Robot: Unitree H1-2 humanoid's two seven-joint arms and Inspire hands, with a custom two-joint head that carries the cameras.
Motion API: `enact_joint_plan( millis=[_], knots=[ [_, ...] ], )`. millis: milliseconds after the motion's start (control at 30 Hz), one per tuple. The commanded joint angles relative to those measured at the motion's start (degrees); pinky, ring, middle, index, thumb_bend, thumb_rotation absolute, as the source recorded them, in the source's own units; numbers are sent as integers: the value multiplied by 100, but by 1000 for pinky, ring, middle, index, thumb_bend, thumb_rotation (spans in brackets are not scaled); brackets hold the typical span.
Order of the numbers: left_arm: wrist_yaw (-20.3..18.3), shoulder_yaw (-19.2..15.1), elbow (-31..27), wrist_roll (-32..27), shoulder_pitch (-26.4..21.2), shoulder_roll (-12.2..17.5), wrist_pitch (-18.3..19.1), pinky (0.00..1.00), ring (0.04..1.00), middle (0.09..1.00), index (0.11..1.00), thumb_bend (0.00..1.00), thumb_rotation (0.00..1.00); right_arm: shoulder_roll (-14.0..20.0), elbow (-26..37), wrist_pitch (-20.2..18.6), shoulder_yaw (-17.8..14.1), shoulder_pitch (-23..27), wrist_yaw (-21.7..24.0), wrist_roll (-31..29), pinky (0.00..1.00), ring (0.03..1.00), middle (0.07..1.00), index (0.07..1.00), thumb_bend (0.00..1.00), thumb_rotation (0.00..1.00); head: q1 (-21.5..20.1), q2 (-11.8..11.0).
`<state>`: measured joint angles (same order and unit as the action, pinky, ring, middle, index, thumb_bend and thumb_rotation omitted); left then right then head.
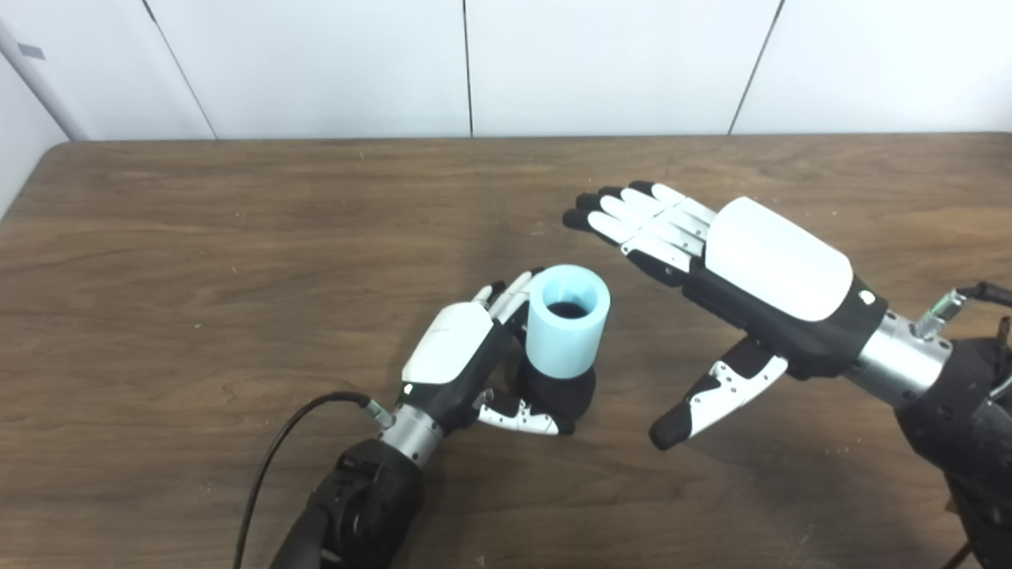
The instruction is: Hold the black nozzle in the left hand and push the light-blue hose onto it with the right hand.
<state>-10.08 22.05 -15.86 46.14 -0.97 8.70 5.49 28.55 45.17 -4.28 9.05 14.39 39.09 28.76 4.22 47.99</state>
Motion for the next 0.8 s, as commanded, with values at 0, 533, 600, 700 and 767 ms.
enact_joint_plan(
  millis=[0, 533, 600, 700, 767],
  knots=[
    [51, -153, -108, 108, -131, 113, 33, 1000, 1000, 1000, 1000, 1000, 277, 27, 45, 49, -44, 103, -79, -4, 1000, 1000, 1000, 997, 705, 1000, 6, 4],
    [46, -529, -199, -262, -115, -190, 160, 783, 762, 836, 881, 1000, 225, 31, -61, 83, -29, 81, -83, -30, 1000, 1000, 1000, 997, 712, 1000, 18, -1],
    [5, -551, -214, -278, -102, -205, 204, 798, 758, 831, 876, 1000, 215, 28, -66, 93, -25, 63, -91, -25, 1000, 1000, 1000, 997, 712, 1000, 18, -1],
    [-48, -570, -263, -264, -113, -202, 285, 865, 783, 837, 875, 1000, 214, 33, -71, 105, -25, 40, -98, -24, 1000, 1000, 1000, 997, 712, 1000, 26, -2],
    [-101, -590, -336, -269, -128, -174, 348, 906, 797, 845, 875, 1000, 214, 39, -70, 103, -30, 32, -97, -29, 1000, 1000, 1000, 997, 712, 1000, 34, -6]
  ],
)
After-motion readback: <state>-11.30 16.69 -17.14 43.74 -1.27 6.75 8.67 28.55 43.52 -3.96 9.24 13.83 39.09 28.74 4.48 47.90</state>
